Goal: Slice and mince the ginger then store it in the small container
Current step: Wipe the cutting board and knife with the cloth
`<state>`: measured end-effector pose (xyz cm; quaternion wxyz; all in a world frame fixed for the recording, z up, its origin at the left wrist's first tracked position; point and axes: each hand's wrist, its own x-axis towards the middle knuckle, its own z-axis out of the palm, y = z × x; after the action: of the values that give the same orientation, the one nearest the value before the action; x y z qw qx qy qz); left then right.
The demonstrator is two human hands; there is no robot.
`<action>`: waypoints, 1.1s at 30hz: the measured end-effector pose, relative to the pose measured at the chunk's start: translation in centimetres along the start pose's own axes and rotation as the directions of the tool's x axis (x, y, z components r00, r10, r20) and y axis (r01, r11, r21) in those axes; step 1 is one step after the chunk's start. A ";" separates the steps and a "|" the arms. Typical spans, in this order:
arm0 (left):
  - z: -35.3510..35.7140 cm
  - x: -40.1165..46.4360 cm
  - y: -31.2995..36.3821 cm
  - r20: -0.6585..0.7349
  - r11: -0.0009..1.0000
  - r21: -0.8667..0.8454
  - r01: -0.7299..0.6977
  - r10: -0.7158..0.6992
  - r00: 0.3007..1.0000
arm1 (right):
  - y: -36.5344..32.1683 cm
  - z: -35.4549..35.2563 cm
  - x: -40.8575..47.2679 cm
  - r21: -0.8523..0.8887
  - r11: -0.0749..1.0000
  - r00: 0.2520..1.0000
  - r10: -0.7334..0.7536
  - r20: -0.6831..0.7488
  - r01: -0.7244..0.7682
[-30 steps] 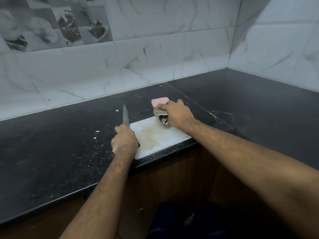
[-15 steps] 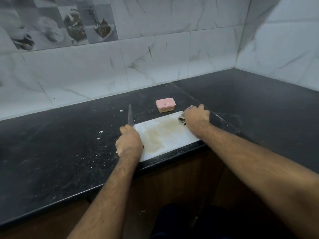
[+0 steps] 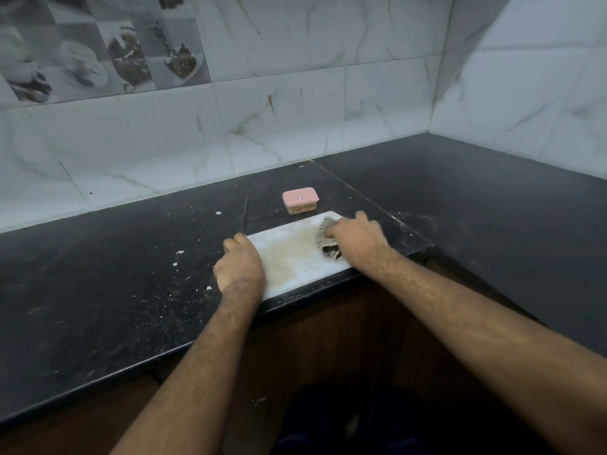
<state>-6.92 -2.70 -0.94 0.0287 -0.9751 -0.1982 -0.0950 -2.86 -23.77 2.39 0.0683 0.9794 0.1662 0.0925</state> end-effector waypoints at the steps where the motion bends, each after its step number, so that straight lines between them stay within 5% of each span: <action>1: -0.1 -0.1 0.0 0.005 1.000 -0.005 0.003 -0.003 1.000 | 0.9 -0.4 -0.3 -0.072 0.994 0.996 0.086 0.016 -0.084; 4: 0.0 -0.1 0.3 0.009 1.000 -0.013 0.010 -0.010 1.000 | 1.7 -1.7 -1.1 -0.091 0.987 0.991 0.129 -0.027 -0.131; 7: 0.1 0.0 0.7 0.005 1.000 -0.026 0.002 -0.002 1.000 | 0.2 -2.3 -1.7 0.108 0.978 0.977 -0.166 -0.133 0.181; 10: 0.1 0.0 0.9 0.002 1.000 -0.017 -0.016 0.016 1.000 | -1.3 -2.1 -2.7 0.070 0.874 0.876 -0.477 -0.069 0.481; 20: 0.9 -0.1 1.0 -0.019 1.000 0.006 -0.019 0.019 1.000 | 6.3 -3.7 -3.8 -0.277 0.956 0.995 -0.100 0.018 0.101; 26: 1.0 0.0 1.3 -0.034 0.999 0.035 -0.032 0.033 0.999 | 2.2 -3.5 -3.5 0.072 0.970 0.963 -0.218 -0.156 0.231; 33: 0.9 -0.3 1.6 -0.076 0.995 0.089 -0.041 0.048 0.996 | -1.3 -0.6 -3.0 0.117 0.898 0.902 -0.407 -0.143 0.424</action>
<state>-6.44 -4.25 -1.91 0.0810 -0.9727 -0.1789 -0.1236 -6.21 -23.50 2.29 0.0052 0.9165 0.3817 0.1196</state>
